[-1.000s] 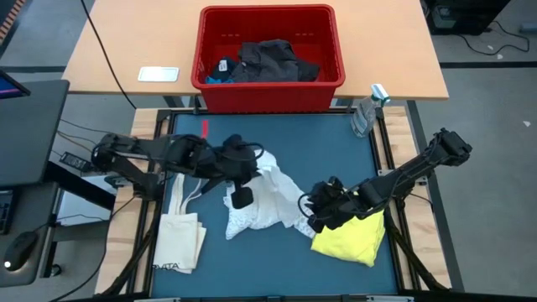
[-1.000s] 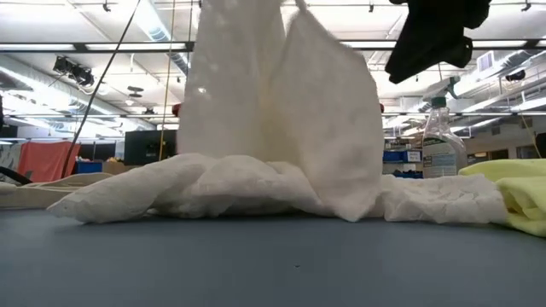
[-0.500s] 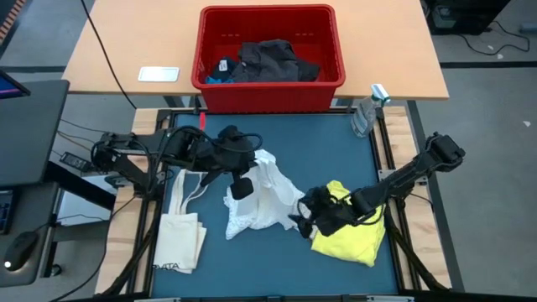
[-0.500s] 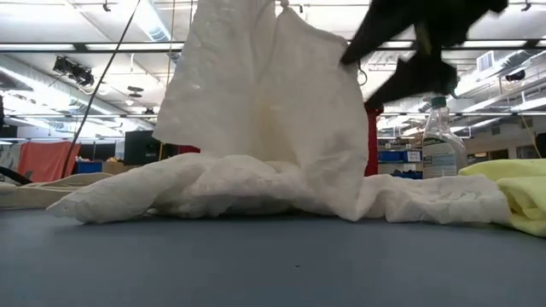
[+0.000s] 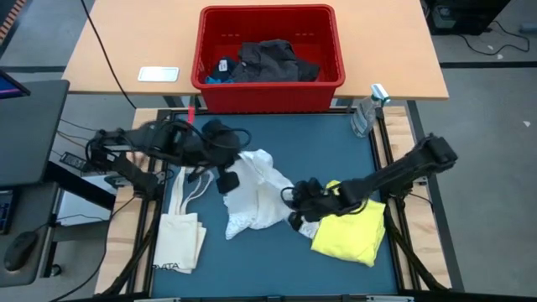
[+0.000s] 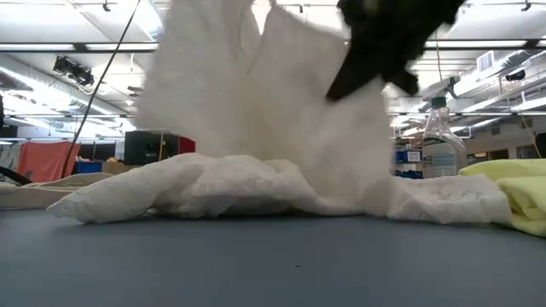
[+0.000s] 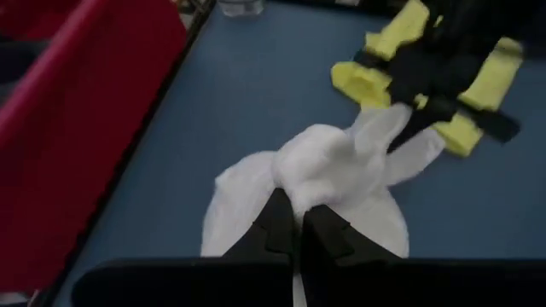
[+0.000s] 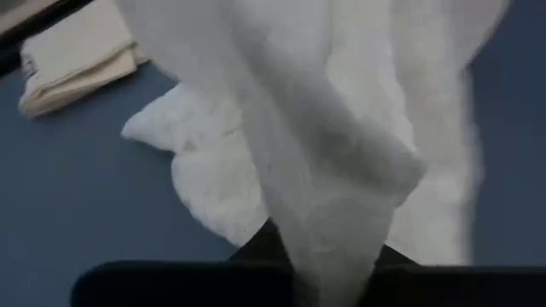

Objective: Fold laundry
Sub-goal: Fold the white cloth

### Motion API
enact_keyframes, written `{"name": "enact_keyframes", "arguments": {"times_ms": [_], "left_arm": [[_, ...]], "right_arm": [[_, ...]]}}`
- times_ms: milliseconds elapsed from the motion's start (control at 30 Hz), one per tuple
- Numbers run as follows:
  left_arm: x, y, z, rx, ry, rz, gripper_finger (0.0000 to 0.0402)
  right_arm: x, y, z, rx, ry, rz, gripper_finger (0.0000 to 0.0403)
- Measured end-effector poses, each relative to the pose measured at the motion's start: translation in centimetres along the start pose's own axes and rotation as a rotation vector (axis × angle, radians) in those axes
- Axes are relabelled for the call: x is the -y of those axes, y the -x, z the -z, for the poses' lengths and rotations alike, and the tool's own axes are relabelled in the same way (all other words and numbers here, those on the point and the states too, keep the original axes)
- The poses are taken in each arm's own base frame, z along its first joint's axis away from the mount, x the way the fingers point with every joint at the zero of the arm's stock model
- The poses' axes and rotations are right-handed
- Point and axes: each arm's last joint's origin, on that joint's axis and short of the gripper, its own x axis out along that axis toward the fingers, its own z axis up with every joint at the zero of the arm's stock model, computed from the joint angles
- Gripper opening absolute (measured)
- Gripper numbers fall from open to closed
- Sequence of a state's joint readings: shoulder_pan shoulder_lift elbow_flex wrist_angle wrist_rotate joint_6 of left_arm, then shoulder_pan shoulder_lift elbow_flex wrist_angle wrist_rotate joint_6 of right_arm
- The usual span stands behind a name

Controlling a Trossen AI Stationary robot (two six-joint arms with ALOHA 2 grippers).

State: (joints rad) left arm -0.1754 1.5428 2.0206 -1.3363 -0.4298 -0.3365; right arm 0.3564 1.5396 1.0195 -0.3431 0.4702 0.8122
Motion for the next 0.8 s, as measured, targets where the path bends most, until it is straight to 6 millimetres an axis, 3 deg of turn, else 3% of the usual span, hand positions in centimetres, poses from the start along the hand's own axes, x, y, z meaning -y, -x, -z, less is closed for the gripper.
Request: {"name": "enact_keyframes", "arguments": {"times_ms": [133,333,467,600,800], "left_arm": [[-0.5,3.0,-0.4,0.038,-0.014,0.063,0.0004],[-0.4,8.1,-0.8,0.094,-0.040,0.398,0.0004],[0.7,10.1,-1.0,0.151,-0.008,0.608,0.0004],[2.3,11.7,-1.2,0.200,0.033,0.784,0.0004],[5.6,13.8,-3.0,0.391,0.083,1.083,0.0004]], "right_arm": [[0.6,6.1,-3.9,0.023,0.175,-0.010,0.0008],[1.8,16.5,-10.0,0.143,0.309,-0.101,0.0004],[2.7,22.3,-12.7,0.204,0.337,-0.255,0.0004],[2.9,26.5,-14.3,0.210,0.349,-0.516,0.0004],[1.6,30.0,-15.4,0.208,0.414,-0.845,0.0004]]}}
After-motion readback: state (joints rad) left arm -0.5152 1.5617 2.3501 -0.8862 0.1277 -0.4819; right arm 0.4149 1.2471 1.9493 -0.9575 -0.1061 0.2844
